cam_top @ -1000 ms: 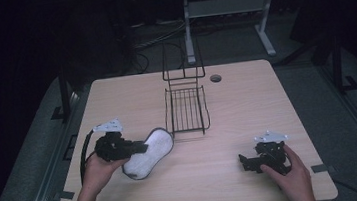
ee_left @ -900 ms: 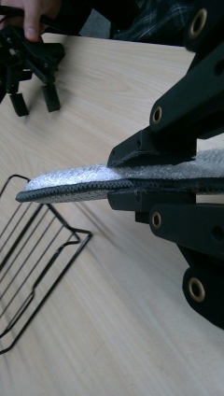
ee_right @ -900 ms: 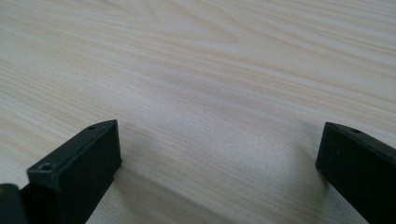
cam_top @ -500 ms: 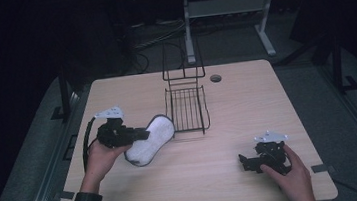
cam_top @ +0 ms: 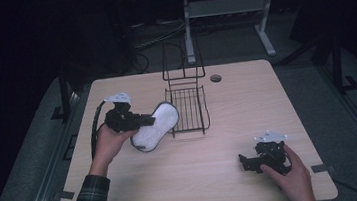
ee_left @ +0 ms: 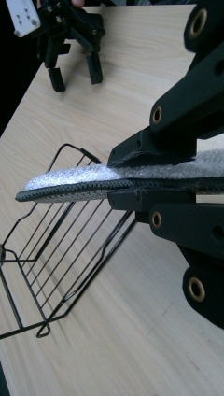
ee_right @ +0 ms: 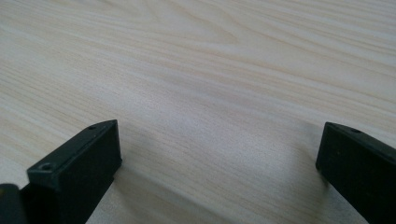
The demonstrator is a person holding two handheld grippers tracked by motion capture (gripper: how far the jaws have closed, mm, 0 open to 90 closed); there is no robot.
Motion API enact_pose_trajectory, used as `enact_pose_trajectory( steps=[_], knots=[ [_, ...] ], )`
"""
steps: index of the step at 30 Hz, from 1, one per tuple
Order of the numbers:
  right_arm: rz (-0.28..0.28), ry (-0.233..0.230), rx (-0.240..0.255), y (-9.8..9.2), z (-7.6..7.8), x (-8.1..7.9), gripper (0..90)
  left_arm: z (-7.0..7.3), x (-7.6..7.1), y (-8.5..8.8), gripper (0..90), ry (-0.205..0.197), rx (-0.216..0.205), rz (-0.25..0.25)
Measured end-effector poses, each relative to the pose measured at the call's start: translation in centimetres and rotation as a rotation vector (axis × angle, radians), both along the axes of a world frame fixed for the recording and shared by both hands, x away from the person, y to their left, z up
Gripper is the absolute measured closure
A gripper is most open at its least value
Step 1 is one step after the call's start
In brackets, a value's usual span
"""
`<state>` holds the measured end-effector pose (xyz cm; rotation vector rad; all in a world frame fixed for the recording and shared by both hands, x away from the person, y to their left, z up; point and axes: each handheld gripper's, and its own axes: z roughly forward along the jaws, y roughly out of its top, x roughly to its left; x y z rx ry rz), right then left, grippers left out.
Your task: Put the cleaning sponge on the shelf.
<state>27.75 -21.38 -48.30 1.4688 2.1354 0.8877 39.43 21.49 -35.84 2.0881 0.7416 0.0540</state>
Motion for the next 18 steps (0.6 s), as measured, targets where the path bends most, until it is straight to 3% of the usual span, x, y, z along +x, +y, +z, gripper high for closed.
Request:
enact_pose_trajectory(
  steps=[18],
  knots=[
    [0.001, 0.0, 0.0, 0.0, 0.0, 0.0, 0.0, 0.3, 3.4, -1.7, 78.8, 0.009, -0.015, 0.022]
  ],
)
